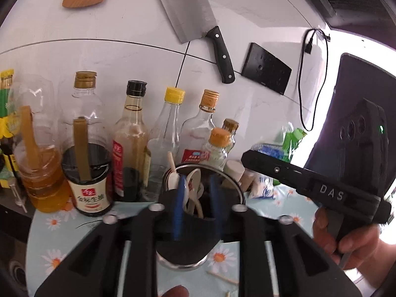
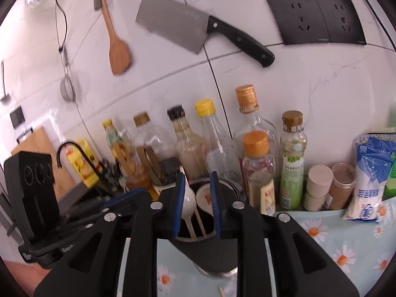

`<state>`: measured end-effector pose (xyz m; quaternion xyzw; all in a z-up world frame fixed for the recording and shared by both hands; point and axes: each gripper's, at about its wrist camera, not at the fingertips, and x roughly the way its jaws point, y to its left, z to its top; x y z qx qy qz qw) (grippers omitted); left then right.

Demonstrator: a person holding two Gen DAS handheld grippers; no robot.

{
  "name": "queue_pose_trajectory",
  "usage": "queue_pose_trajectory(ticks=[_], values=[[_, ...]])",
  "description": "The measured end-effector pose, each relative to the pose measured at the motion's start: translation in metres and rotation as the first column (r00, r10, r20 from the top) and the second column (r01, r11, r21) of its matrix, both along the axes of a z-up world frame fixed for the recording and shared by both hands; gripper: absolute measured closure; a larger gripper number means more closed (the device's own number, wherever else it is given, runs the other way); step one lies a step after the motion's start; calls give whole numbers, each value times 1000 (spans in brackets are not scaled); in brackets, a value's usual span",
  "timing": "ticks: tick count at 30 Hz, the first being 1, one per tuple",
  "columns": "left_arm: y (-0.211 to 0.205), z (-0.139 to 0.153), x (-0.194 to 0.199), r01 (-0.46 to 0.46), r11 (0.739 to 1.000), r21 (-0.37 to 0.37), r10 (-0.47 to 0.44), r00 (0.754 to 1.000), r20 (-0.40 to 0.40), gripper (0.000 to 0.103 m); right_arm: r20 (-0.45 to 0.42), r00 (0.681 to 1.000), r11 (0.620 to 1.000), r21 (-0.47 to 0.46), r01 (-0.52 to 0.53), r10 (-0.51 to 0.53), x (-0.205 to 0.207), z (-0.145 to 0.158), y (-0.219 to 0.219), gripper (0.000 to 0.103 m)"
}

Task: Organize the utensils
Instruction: 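Move both tools back toward the remaining chopsticks on the table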

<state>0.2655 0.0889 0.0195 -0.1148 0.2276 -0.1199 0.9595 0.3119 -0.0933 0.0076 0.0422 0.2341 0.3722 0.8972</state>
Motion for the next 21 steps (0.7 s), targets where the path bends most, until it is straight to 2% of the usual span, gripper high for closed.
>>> queue_pose_trajectory(ticks=[8, 12, 21], values=[[3, -15, -32, 2, 997, 73, 4, 996, -84, 80, -123, 989, 977, -189, -101, 78, -13, -19, -2, 80], [-2, -28, -47, 22, 994, 110, -6, 990, -144, 80, -199, 976, 942, -302, -149, 90, -19, -42, -3, 80], [-16, -58, -66, 65, 986, 153, -24, 965, -259, 80, -327, 939, 866, -434, -249, 106, -28, -92, -3, 80]])
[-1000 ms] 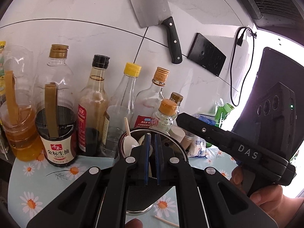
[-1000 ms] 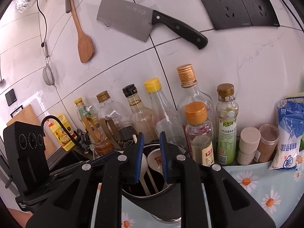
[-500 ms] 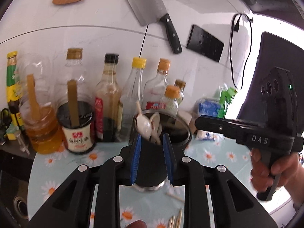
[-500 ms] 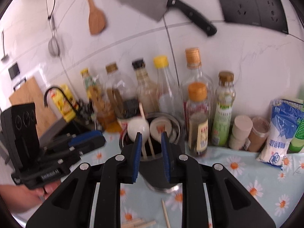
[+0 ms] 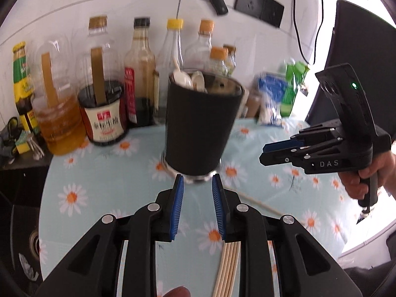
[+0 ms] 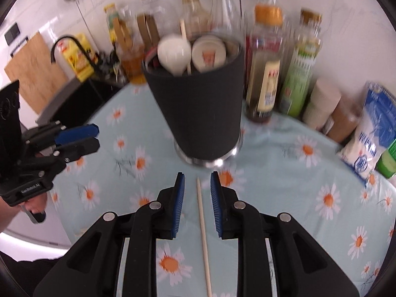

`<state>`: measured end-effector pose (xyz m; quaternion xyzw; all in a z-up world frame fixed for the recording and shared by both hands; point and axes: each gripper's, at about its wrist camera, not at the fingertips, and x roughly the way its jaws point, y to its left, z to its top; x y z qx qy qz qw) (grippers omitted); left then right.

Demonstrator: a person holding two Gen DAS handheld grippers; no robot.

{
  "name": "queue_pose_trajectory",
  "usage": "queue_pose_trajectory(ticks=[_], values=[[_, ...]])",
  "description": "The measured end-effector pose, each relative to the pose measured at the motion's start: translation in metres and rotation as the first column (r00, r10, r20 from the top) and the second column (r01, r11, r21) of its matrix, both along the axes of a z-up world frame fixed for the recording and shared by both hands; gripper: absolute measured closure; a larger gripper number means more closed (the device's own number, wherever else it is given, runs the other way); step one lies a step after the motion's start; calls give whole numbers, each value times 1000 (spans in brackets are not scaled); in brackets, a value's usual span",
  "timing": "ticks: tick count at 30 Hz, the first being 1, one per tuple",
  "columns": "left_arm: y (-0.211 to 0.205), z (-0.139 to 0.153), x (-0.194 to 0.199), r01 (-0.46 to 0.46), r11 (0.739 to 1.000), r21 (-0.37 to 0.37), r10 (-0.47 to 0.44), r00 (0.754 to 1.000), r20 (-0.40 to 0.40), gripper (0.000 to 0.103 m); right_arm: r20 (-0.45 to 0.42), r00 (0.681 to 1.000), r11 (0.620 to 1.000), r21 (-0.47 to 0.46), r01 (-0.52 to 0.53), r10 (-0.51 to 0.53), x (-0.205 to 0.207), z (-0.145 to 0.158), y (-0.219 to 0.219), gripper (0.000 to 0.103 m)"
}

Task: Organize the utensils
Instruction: 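Move both tools back toward the remaining chopsticks on the table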

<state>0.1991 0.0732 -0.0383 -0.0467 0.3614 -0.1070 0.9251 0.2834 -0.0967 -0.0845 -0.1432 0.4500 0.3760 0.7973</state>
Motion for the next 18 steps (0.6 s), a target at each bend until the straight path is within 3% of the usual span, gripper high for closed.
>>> queue_pose_trajectory(ticks=[9, 18], values=[[-15, -29, -14, 57, 997, 49, -49, 988, -143, 80, -151, 988, 984, -171, -51, 25, -3, -42, 4, 80], [-18, -43, -18, 58, 994, 93, -34, 971, -235, 80, -237, 972, 934, -346, -86, 2, 7, -69, 18, 80]])
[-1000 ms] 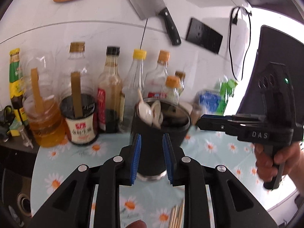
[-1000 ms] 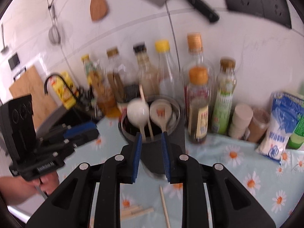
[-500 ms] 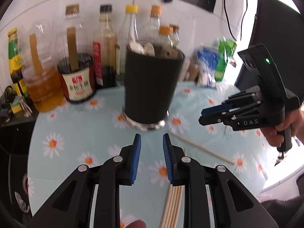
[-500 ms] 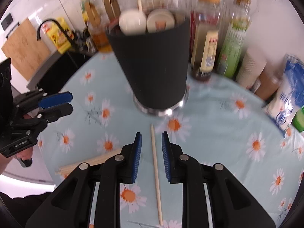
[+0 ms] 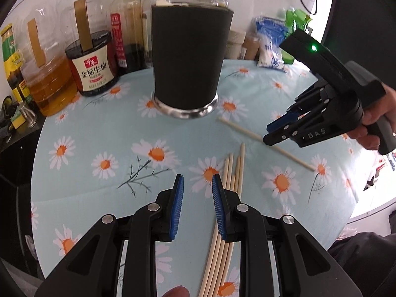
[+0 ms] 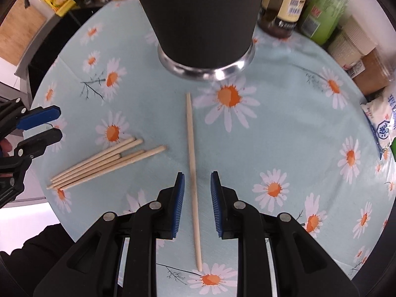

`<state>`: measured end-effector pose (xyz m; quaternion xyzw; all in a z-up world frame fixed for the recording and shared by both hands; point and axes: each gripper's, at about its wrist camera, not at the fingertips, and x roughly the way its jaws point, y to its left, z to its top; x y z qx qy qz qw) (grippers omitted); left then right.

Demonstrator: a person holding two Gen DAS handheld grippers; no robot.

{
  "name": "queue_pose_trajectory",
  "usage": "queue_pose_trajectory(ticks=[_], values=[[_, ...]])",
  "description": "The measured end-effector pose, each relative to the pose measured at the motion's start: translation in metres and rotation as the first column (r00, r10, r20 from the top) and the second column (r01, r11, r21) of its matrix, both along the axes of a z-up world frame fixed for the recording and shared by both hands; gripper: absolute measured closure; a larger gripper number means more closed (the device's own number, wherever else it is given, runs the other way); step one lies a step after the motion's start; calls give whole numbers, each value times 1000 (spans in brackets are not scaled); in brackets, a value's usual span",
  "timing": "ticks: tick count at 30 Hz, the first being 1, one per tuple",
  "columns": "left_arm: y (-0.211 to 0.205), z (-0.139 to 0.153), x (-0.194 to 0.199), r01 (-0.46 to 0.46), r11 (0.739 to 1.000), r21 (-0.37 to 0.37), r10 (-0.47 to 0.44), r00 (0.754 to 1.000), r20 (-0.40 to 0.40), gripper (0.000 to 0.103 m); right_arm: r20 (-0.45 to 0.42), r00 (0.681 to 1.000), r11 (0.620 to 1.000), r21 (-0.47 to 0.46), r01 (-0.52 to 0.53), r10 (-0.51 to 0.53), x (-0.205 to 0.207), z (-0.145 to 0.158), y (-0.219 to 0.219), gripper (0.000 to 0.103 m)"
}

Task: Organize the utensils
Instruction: 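Move both tools back toward the remaining chopsticks on the table, then lower the right tool and grasp a single loose wooden chopstick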

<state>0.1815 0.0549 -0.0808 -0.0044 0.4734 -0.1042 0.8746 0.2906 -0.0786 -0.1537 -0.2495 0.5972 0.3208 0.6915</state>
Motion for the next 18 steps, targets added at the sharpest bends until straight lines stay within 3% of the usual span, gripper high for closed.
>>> queue_pose_trajectory(ticks=[9, 12, 14, 18], values=[[1, -9, -2, -11, 999, 31, 14, 997, -77, 80, -6, 1000, 995, -94, -20, 19, -1, -5, 6, 81], [0, -12, -2, -8, 999, 33, 11, 994, -111, 80, 10, 1000, 992, -128, -13, 15, 0, -8, 16, 87], [-1, -14, -2, -6, 999, 39, 11, 992, -126, 80, 11, 1000, 990, -143, 10, -8, 3, -11, 20, 98], [-5, -15, -3, 10, 999, 45, -3, 988, -153, 80, -15, 999, 992, -124, 33, -35, 11, -13, 20, 98]])
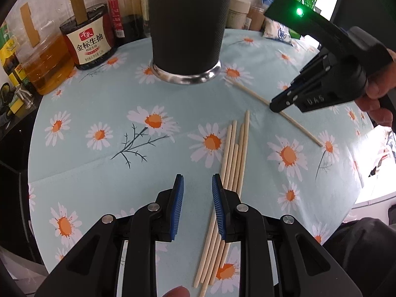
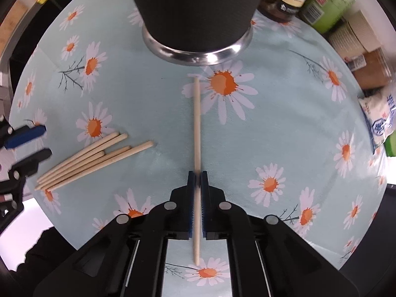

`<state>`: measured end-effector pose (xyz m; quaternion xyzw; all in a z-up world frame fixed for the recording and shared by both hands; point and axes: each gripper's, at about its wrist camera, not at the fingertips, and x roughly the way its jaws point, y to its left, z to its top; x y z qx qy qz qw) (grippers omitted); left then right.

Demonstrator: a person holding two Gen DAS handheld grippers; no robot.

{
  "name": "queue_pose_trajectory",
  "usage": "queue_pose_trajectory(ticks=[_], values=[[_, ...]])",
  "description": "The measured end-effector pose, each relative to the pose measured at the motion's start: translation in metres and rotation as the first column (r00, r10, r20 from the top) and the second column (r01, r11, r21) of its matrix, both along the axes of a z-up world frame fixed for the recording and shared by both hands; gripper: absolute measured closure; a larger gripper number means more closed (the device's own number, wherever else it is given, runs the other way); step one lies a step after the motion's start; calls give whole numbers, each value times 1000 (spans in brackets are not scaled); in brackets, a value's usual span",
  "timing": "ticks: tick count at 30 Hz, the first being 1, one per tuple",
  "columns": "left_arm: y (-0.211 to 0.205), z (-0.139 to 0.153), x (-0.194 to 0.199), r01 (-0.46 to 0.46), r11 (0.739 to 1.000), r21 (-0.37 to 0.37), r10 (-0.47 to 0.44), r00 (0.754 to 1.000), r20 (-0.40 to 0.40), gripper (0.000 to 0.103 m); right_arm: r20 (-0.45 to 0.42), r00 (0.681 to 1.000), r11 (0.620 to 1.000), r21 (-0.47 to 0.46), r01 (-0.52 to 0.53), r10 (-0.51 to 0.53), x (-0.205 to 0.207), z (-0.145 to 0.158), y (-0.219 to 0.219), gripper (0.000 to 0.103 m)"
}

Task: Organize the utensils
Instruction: 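Lower the right tool and grasp a single loose wooden chopstick, then grasp chopsticks from the bundle with the left tool while the right tool holds its chopstick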

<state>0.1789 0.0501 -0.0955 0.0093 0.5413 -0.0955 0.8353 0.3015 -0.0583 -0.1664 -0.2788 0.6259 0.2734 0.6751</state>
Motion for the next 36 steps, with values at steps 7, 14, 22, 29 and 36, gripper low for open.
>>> queue_pose_trajectory(ticks=[7, 14, 22, 29, 36], values=[[-4, 2, 1, 34, 999, 3, -34, 998, -55, 80, -102, 993, 996, 69, 62, -54, 17, -2, -14, 98], [-5, -3, 11, 77, 997, -5, -77, 987, -143, 80, -110, 992, 985, 156, 72, -55, 13, 15, -32, 98], [-21, -9, 21, 143, 989, 41, -132, 968, -212, 81, -122, 991, 971, 224, 88, -62, -12, 26, -54, 98], [-28, -17, 26, 177, 980, 92, -149, 957, -250, 81, -140, 986, 959, 255, 121, -87, -24, 35, -79, 98], [-39, -25, 30, 188, 976, 106, -153, 950, -272, 81, -143, 986, 957, 264, 117, -81, -28, 35, -85, 98]])
